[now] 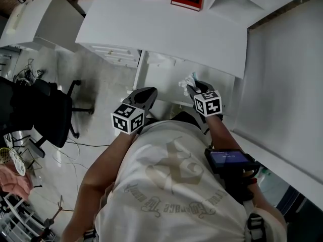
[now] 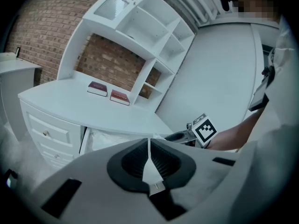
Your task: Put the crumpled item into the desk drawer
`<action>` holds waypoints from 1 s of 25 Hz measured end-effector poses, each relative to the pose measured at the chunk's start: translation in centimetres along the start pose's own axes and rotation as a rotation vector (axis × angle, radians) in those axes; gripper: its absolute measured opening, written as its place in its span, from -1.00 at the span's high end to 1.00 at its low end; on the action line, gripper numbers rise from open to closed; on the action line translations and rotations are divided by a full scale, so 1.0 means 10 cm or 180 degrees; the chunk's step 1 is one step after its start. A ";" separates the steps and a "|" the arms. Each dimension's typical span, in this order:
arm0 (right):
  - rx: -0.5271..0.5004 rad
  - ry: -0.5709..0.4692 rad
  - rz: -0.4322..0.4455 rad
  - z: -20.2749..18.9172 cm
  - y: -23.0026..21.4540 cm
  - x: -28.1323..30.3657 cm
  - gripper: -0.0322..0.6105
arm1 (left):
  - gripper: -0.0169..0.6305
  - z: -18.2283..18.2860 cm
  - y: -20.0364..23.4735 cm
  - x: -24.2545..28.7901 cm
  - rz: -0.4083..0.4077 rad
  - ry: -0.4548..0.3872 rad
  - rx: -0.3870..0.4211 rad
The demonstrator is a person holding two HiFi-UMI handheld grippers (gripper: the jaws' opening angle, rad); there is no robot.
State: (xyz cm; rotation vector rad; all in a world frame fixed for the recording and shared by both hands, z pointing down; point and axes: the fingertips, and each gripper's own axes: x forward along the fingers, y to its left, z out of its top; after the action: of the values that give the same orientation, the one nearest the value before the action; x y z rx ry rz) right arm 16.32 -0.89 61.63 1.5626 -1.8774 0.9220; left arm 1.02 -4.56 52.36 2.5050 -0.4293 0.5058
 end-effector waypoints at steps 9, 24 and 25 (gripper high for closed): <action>0.0005 0.0200 0.0147 -0.21 -0.36 0.13 0.37 | 0.84 -0.01 -0.13 0.28 0.0144 0.0114 -0.0056; -0.0645 0.0615 0.0465 -0.36 -0.60 0.66 0.37 | 0.84 -0.16 0.01 0.37 0.0698 0.0051 -0.0465; -0.0678 0.0633 0.0498 -0.38 -0.61 0.70 0.37 | 0.84 -0.18 0.00 0.38 0.0723 0.0047 -0.0484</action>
State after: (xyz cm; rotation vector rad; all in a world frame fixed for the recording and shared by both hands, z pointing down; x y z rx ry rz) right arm 20.78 -2.90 70.35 1.1694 -1.9046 0.8759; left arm 3.88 -4.26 55.42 2.3178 -0.7243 0.5563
